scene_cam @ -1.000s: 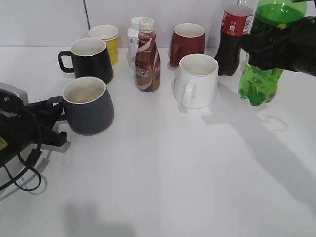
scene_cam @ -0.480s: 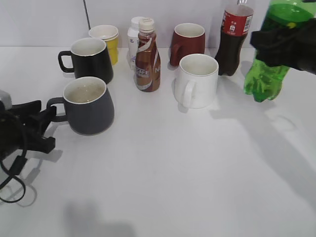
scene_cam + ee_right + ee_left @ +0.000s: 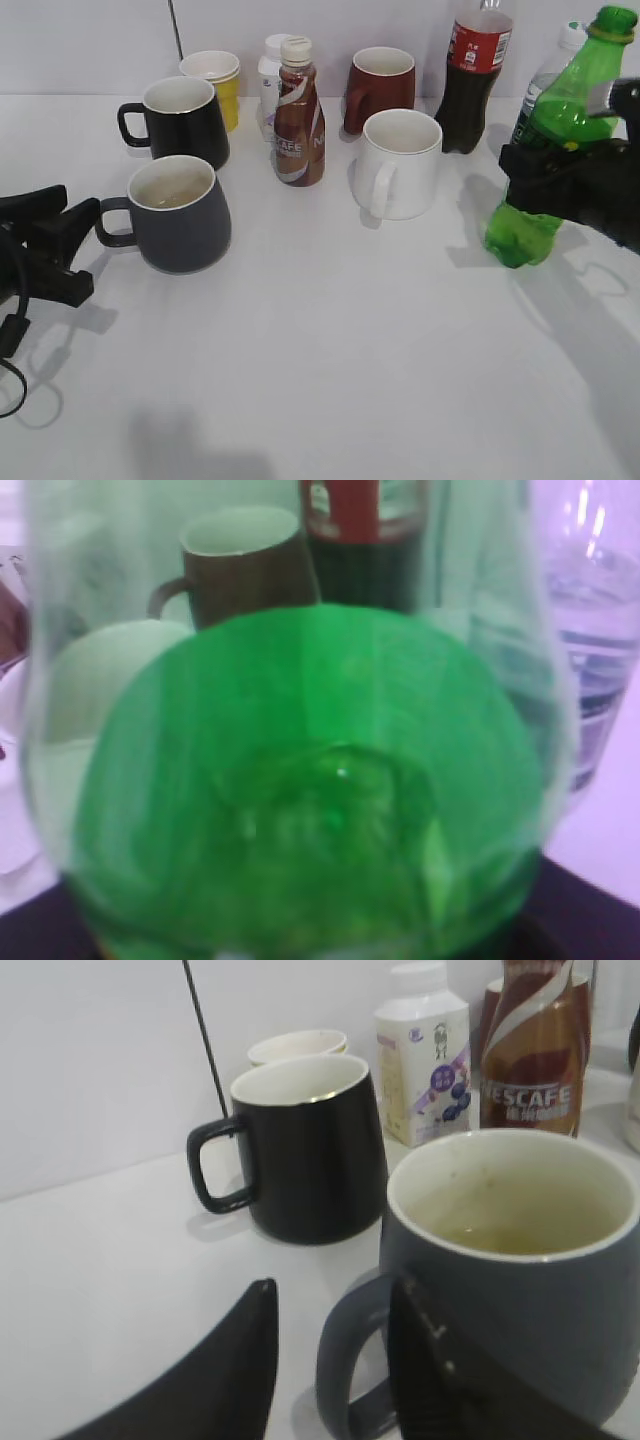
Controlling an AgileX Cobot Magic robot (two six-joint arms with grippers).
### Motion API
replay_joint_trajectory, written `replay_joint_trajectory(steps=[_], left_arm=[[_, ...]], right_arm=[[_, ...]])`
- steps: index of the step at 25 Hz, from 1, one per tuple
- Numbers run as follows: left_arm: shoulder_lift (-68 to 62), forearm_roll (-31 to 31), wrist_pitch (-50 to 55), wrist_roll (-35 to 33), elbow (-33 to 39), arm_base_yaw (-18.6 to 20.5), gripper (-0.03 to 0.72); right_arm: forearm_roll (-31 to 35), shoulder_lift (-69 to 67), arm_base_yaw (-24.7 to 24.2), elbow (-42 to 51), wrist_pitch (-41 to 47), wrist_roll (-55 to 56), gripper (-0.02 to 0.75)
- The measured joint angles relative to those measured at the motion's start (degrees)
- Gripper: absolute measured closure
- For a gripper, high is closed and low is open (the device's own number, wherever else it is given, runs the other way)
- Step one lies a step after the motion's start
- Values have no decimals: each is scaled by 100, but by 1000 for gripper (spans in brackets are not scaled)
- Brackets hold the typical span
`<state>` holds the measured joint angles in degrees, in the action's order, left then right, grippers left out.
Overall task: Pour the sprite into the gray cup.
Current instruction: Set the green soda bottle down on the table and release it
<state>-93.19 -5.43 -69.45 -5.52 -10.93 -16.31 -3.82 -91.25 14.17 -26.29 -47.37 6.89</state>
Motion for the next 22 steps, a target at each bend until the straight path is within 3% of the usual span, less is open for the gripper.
replay_joint_trajectory(steps=[4,9,16,19,22], left_arm=[[15,-44,-4,0,0,0,395],[27,-88,-4,2,0,0,395],[547,-62,301,2,0,0,395],[1066,58,812,2,-9,0,395],[1941,386,2122,2,-227,0,395]], right_arm=[[-174,-187,0,33,-313,0,314],[-352,-187,0,44,-425,-4,108],[-429,114,0,29,-402,-312,78],[-448,647,0,-177,74,-332,78],[-453,1346,0,-650,1252,-325,78]])
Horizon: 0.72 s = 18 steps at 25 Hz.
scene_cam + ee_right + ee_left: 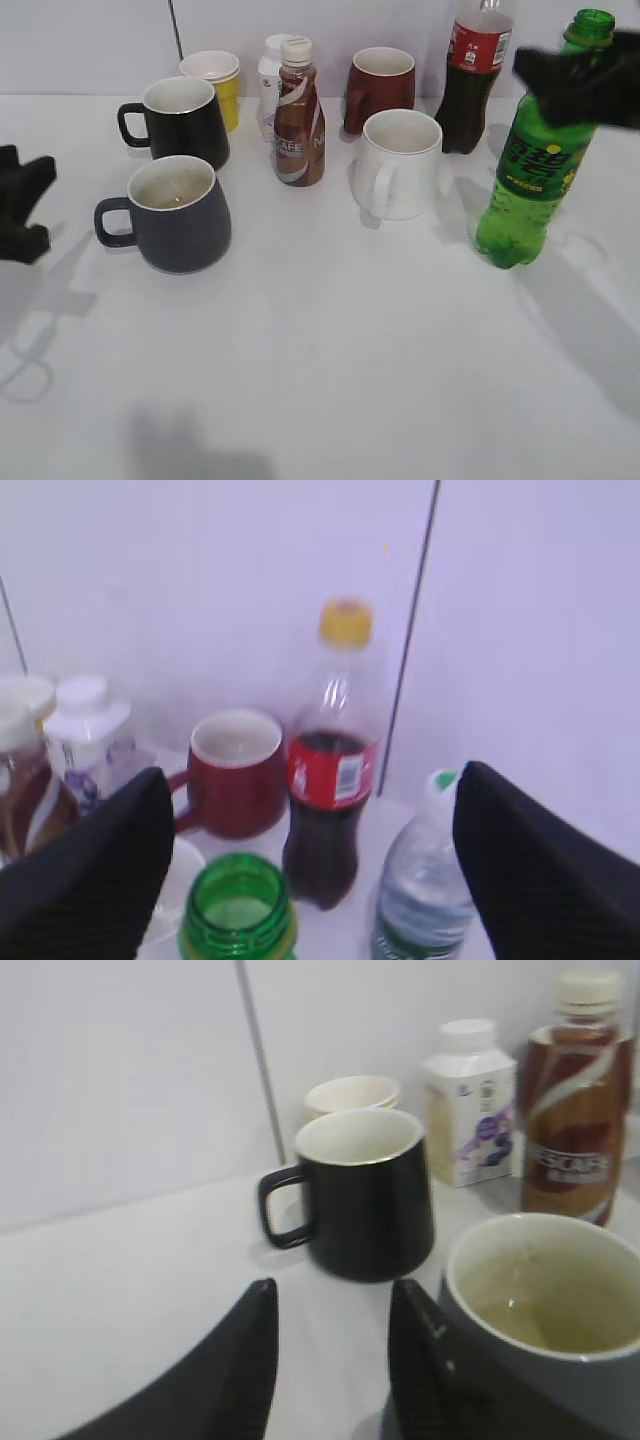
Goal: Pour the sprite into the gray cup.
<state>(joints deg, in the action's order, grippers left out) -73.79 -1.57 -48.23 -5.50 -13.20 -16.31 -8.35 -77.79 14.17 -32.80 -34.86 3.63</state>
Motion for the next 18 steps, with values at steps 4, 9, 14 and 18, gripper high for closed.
replay_joint_trajectory(steps=[4,9,14,18], left_arm=[[1439,639,2710,0,-675,0,394],[3230,758,5476,0,-1599,0,346],[4660,753,7188,0,-2065,0,304],[5573,749,8807,4,-2108,0,301]], right_arm=[[0,989,0,-679,1692,51,78],[-84,2320,37,-908,2998,63,88],[-67,3794,249,-918,4839,72,103],[121,4849,311,-926,7005,-28,112]])
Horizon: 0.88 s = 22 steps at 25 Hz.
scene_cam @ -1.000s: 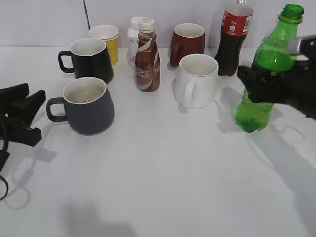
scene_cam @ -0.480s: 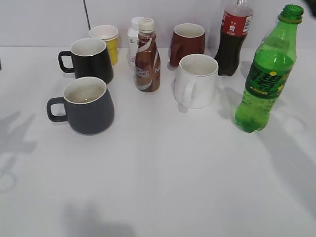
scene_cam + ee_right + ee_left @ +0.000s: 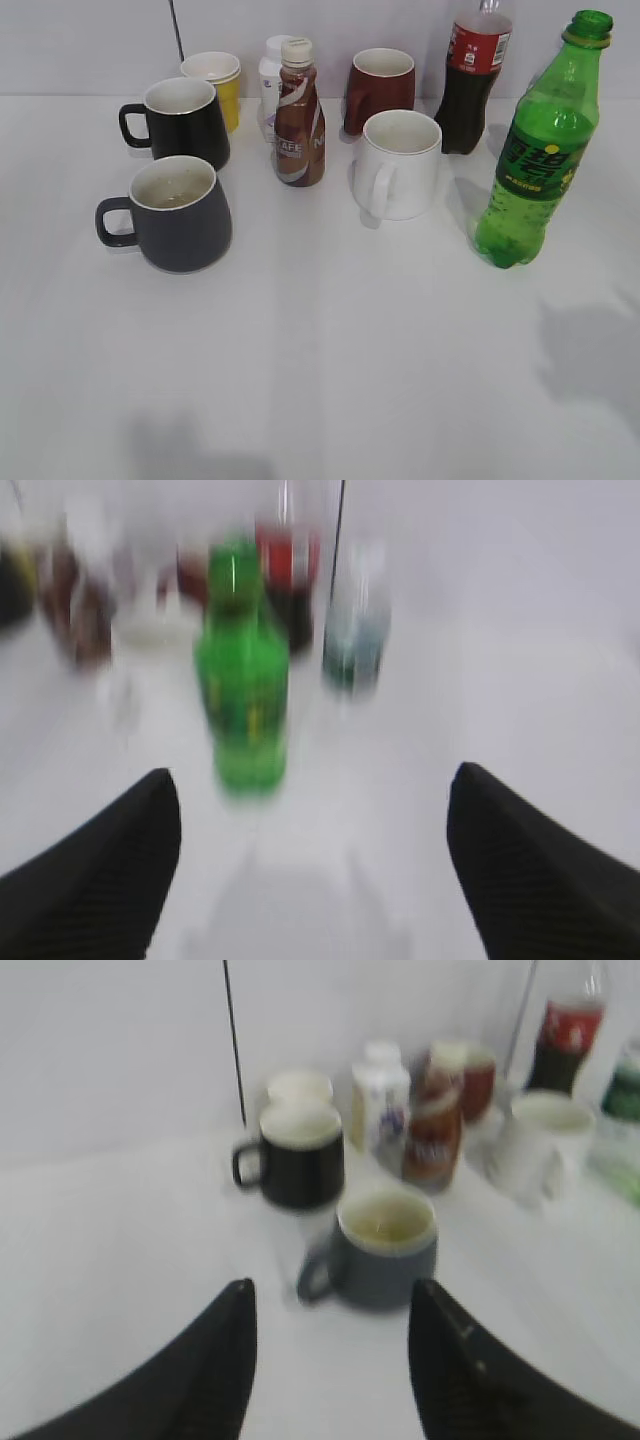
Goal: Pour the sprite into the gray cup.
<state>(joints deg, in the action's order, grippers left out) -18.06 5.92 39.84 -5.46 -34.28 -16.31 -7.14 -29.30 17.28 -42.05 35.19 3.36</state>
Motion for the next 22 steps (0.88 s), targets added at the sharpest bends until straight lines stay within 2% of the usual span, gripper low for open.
replay_joint_trajectory(steps=[4,8,14,22], left_arm=[[746,-355,1548,394,-2,50,301],[1403,-738,2615,647,10,212,302],[1852,-940,3001,672,134,304,302],[1852,-957,2227,676,438,304,309]], right_arm=[[378,891,5,0,2032,-268,130],[456,1684,5,103,3085,-336,142],[479,2630,5,1041,3282,-374,143],[577,2813,10,1338,2546,-390,143]])
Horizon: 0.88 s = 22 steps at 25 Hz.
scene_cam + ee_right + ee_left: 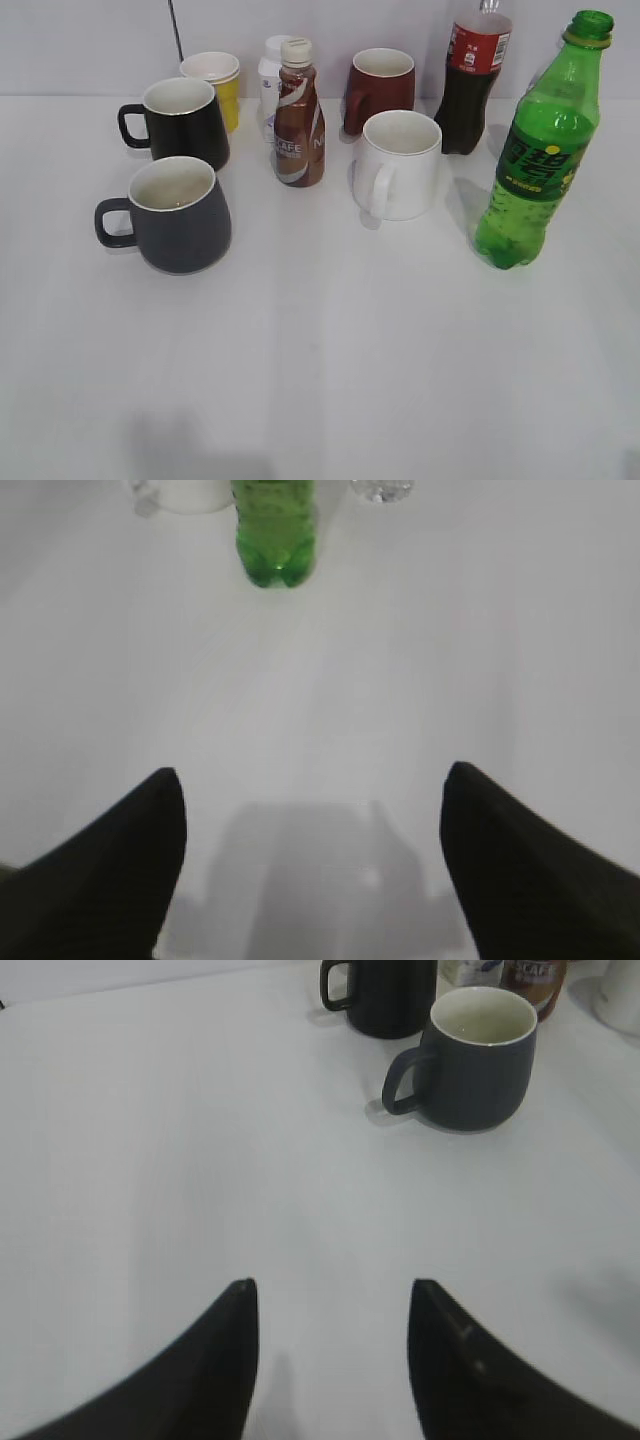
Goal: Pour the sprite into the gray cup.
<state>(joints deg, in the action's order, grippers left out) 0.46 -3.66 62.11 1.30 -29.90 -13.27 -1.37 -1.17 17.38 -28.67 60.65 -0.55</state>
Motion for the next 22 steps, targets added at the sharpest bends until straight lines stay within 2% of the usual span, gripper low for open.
replay_joint_trajectory(steps=[12,15,20,22], left_arm=[[0,-5,-94,0,19,31,340],[0,-5,-94,0,19,311,361],[0,-5,-96,0,19,1150,386],[0,-5,-96,0,19,1261,388]], right_arm=[[34,0,-80,0,-97,-13,144],[41,0,-469,0,-100,-19,146],[41,23,-1257,0,-100,-19,146],[41,127,-1390,0,-105,-19,146]])
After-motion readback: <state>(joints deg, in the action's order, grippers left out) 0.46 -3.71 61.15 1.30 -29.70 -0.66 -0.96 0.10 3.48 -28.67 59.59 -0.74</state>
